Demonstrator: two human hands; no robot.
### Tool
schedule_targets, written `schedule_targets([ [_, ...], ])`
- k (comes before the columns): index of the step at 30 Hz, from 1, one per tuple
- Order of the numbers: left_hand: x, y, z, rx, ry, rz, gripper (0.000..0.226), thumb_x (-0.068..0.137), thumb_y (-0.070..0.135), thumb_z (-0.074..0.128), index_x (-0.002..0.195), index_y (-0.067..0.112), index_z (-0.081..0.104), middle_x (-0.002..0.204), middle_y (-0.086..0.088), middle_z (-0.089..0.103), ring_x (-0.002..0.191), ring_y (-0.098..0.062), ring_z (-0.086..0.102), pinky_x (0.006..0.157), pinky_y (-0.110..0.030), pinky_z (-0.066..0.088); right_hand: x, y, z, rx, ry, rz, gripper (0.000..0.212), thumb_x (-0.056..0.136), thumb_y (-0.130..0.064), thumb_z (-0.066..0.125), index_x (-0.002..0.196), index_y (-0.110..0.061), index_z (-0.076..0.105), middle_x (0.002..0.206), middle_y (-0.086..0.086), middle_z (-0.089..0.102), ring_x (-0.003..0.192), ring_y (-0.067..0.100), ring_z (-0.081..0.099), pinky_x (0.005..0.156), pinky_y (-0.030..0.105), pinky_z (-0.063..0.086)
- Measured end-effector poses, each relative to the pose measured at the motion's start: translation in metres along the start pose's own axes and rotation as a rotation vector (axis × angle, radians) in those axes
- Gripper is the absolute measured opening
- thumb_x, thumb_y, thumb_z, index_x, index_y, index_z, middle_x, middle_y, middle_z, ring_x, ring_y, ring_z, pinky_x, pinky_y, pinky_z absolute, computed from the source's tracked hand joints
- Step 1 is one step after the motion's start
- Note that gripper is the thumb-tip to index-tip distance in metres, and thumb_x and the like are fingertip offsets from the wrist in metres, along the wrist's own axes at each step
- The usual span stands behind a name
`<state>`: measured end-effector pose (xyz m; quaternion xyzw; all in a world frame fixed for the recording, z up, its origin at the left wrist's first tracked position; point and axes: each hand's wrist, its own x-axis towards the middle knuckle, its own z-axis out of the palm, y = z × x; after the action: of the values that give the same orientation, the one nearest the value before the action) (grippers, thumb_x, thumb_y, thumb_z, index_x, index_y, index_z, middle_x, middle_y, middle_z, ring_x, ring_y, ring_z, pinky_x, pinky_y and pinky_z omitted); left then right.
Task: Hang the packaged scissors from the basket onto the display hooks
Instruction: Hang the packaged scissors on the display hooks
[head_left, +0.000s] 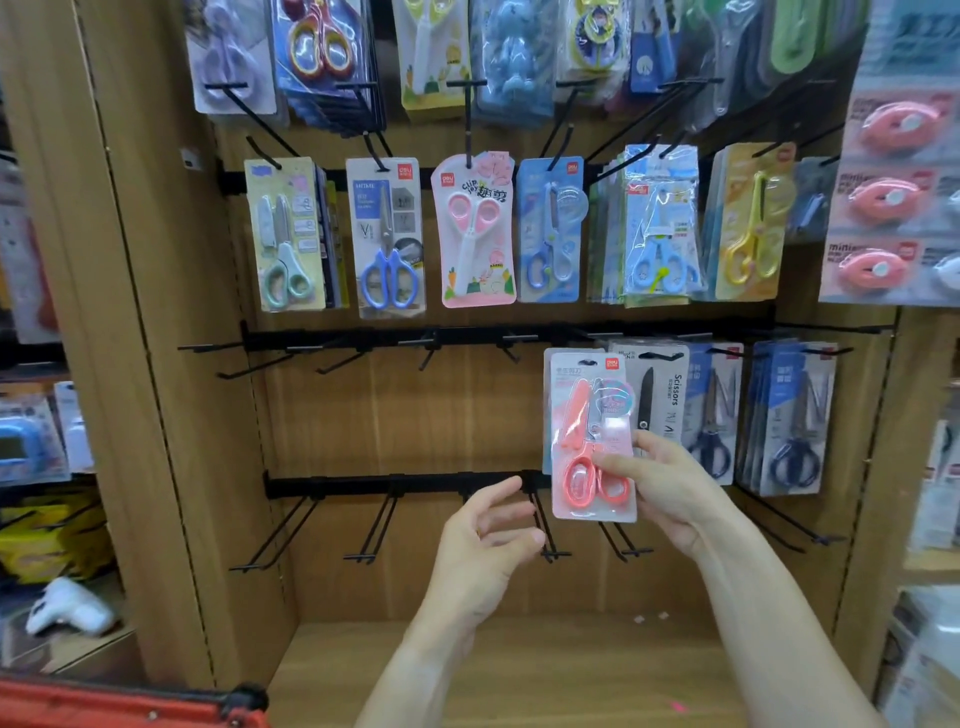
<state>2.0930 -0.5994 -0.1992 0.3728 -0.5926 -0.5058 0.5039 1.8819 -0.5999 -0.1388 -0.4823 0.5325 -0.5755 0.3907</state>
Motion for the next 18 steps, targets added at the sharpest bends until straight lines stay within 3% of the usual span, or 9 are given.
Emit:
schedule_targets([
  [5,-0.002,0.002,-0.006,0.007,0.050,-0.028,0.051,0.092,0.004,0.078,0.131,0.034,0.068,0.110,0.007,0.080,0.086,-0.012,0.078,0.075,-0.018,0.058,0.005,0.009,-0.005,-0.003,0.030,0.019,0.026,0.096,-0.016,0.073,0.122,-0.014,0.068,0.107,0.006,0.080,0.099,0.024,0.077,0.096,0.051,0.059],
  [12,-0.003,0.002,-0.010,0.048,0.071,-0.049,0.047,0.093,0.006,0.076,0.128,0.035,0.070,0.107,0.010,0.080,0.092,-0.009,0.077,0.086,-0.026,0.062,0.018,0.021,-0.002,0.109,0.193,0.020,0.022,0.093,-0.018,0.077,0.114,-0.011,0.072,0.102,0.008,0.080,0.100,0.027,0.075,0.098,0.050,0.057],
  [18,-0.006,0.003,-0.014,0.096,0.070,-0.038,0.043,0.094,0.009,0.075,0.126,0.037,0.071,0.104,0.014,0.080,0.096,-0.008,0.076,0.092,-0.031,0.063,0.034,0.046,0.013,0.282,0.456,0.121,0.045,0.080,-0.030,0.090,0.112,-0.007,0.067,0.106,0.009,0.071,0.088,0.016,0.066,0.088,0.038,0.053],
])
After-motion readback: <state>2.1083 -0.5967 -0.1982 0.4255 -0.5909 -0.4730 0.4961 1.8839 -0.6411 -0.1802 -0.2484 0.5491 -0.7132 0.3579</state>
